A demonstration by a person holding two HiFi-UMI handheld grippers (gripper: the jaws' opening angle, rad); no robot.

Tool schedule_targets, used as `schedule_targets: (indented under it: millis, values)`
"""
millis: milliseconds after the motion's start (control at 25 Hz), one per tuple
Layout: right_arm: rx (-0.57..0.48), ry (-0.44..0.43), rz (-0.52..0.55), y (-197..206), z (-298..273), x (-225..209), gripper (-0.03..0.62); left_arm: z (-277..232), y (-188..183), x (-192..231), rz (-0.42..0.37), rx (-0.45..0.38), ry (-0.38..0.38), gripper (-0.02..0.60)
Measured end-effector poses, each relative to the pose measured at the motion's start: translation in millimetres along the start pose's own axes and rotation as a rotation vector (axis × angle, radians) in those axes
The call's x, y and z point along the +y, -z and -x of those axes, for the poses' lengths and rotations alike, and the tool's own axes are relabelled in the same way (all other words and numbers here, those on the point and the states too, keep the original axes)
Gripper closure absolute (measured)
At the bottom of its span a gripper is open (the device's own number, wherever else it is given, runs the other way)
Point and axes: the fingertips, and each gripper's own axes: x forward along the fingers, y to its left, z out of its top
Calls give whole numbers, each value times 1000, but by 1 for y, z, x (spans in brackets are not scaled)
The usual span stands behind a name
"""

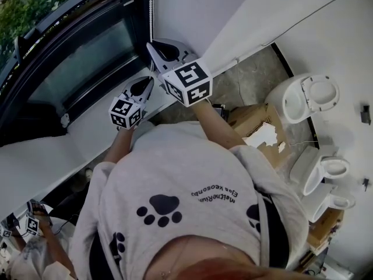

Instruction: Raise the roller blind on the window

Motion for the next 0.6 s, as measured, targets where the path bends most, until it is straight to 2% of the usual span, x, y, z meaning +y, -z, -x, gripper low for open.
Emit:
schedule_targets:
  millis: [40,120,320,600]
  values:
    - [-2,0,1,0,0,0,585,1,0,-1,-5,-3,3,557]
    - [-6,-1,1,0,-1,0,585,2,-4,-2,-5,-13,4,476]
    - [-15,-2,9,-2,1,2,585,16,-45,1,-9,-105,-20,476]
    - [-19,10,13,0,0,-1,585,42,-144,6,-79,-251,-78,477]
